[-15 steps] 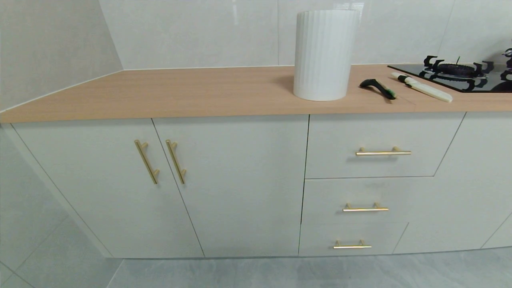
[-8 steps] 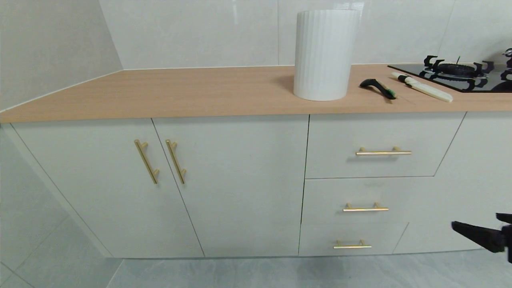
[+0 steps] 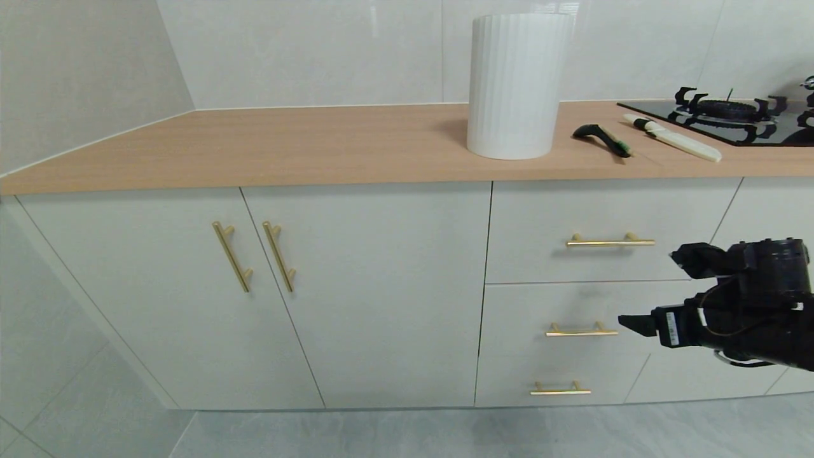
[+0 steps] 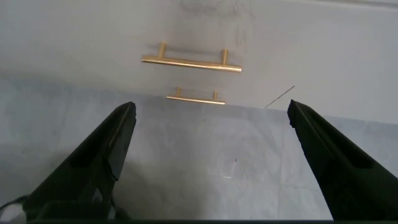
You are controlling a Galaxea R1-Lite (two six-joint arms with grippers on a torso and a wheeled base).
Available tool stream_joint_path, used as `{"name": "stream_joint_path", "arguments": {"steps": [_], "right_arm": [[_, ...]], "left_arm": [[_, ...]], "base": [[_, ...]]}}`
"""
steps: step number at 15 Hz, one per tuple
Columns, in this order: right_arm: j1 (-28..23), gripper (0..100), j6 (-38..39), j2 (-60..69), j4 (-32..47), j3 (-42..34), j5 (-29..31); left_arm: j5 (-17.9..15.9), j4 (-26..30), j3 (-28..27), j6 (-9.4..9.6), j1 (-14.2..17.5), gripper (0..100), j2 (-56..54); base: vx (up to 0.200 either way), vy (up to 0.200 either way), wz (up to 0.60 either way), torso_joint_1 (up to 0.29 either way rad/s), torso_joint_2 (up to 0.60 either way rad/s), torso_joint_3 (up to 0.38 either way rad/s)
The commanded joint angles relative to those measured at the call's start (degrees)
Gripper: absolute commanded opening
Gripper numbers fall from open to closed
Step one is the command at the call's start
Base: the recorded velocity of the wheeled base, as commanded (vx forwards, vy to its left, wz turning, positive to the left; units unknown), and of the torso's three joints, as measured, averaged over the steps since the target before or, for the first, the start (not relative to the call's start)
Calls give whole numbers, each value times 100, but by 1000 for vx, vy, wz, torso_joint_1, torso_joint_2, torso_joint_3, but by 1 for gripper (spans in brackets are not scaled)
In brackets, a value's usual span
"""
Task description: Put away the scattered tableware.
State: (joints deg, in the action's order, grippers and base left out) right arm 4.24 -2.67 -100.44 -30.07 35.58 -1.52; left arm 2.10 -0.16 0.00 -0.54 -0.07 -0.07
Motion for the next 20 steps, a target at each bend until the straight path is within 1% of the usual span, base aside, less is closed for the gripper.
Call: {"name": "stream_joint_path", "arguments": {"steps": [1, 5, 8, 10, 15, 20], "right_arm": [[-117, 100, 30, -1250, -710, 89, 47], [-38, 100, 30, -1997, -1493, 98, 38], [305, 100, 30, -2823, -2881, 186, 152], [393, 100, 30, -3096, -3242, 256, 434], [507, 100, 452, -3316, -3338, 564, 539], [507, 100, 452, -3562, -3453, 775, 873]], "left_arm": [[1, -2, 0, 1, -1, 100, 7], [1, -2, 0, -8, -1, 100, 7], [1, -2, 0, 1, -1, 100, 7], [1, -2, 0, 1, -1, 100, 7], [1, -2, 0, -8, -1, 100, 7], [1, -2, 0, 1, -1, 100, 7]], "base": [[0, 0, 0, 0, 0, 0], [0, 0, 0, 0, 0, 0], [0, 0, 0, 0, 0, 0], [0, 0, 0, 0, 0, 0], [0, 0, 0, 0, 0, 0], [0, 0, 0, 0, 0, 0]]}}
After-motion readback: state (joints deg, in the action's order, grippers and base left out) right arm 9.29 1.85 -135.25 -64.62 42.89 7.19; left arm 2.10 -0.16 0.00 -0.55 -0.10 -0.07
